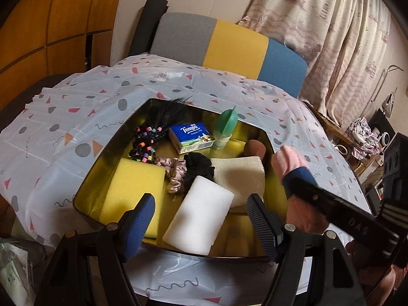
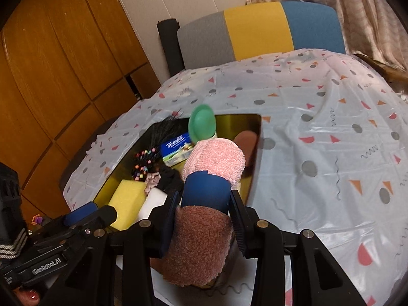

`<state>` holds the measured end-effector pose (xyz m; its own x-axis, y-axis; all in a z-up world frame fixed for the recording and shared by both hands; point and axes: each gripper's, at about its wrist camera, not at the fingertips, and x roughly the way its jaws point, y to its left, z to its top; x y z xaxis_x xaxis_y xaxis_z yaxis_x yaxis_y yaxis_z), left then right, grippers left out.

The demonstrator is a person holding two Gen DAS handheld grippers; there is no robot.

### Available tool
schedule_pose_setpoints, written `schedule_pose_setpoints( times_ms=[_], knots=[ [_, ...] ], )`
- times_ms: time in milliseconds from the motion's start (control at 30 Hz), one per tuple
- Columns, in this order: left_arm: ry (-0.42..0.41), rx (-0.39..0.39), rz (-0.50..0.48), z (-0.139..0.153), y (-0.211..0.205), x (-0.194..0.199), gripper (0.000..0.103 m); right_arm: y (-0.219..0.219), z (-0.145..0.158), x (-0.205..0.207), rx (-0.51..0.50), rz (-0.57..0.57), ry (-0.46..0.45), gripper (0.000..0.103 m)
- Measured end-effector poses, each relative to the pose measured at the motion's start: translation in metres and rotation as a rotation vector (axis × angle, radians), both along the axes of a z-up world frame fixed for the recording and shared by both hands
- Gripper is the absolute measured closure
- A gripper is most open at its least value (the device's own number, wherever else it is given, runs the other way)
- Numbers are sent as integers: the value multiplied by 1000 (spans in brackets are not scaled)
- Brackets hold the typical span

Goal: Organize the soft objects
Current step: 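Carry the pink towel roll into the gold tray and open the right gripper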

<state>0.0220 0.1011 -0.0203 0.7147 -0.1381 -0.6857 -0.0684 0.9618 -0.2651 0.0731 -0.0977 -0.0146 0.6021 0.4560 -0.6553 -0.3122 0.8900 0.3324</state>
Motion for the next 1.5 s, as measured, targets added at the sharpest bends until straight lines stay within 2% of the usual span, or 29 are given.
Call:
schedule_pose_setpoints(
  times_ms=[200,367,667,800,1033,1200,1300,1367,1500],
  knots=[
    [-7,5,15,4,3,-2,27,11,-8,-1,-18,-2,28,62],
    [-25,79,68,11,3,-5,27,16,-14,-3,-27,-1,40,62],
    [-19,84,104,13,9,-8,27,19,-13,-7,-47,-9,16,61],
    [-21,93,113,15,10,-9,27,25,-12,-9,-85,-5,-8,61],
    [-6,95,114,15,9,-9,27,23,-16,-11,-72,-9,7,61],
    [10,148,106,16,0,-9,27,20,-14,-14,-85,-17,2,61],
    [1,166,105,18,-4,-11,27,18,-12,-15,-102,-31,-5,53],
    [2,165,120,20,-3,-11,27,17,-9,-16,-120,-45,-15,43],
    [17,156,152,20,3,-11,27,17,-4,-17,-153,-61,-30,33]
  ],
)
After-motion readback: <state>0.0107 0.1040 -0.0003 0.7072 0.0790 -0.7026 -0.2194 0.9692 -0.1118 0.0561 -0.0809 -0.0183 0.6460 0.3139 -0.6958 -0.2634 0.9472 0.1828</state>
